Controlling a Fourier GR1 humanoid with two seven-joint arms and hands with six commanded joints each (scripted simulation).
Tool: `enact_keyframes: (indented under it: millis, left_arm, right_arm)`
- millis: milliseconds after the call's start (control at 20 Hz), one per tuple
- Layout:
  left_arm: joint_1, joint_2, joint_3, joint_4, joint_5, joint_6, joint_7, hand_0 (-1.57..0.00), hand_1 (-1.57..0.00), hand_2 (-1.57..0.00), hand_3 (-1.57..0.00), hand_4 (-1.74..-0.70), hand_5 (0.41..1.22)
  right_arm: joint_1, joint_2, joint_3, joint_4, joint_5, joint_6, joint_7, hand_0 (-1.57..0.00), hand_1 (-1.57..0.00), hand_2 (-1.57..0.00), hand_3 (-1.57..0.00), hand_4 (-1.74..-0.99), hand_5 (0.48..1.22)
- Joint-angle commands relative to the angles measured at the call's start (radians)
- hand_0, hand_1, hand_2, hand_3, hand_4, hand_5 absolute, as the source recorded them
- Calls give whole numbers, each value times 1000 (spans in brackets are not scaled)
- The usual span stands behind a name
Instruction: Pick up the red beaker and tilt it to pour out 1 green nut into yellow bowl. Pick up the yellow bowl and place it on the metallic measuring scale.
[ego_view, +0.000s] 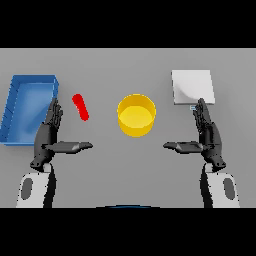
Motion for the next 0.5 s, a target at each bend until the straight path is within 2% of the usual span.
enact_keyframes:
  millis: [0, 250, 300, 400, 450]
  left_arm:
    - [3, 3, 2, -2, 3, -2, -2, 1, 1, 1, 1, -1151, 599]
    - [35, 33, 21, -30, 33, -27, -14, 1, 1, 1, 1, -1151, 599]
    - [72, 62, -9, -74, -5, -40, -24, 1, 1, 1, 1, -1151, 599]
    - [123, 93, -37, -128, -38, -55, -19, 1, 1, 1, 1, -1158, 599]
    - [135, 101, -45, -146, -45, -60, -2, 1, 1, 1, 1, -1161, 599]
  right_arm:
    - [-3, 1, 0, 2, 0, -2, 1, 1, 1, 1, 1, -1167, 599]
    - [-30, 10, 3, 17, 7, -13, 10, 1, 1, 1, 1, -1167, 599]
    - [10, -32, 49, -21, 125, -44, -70, 1, 1, 1, 1, -1167, 599]
    - [59, -48, 105, -53, 256, -93, -101, 1, 1, 1, 1, -1162, 594]
    - [61, -54, 112, -62, 282, -105, -88, 1, 1, 1, 1, -1160, 591]
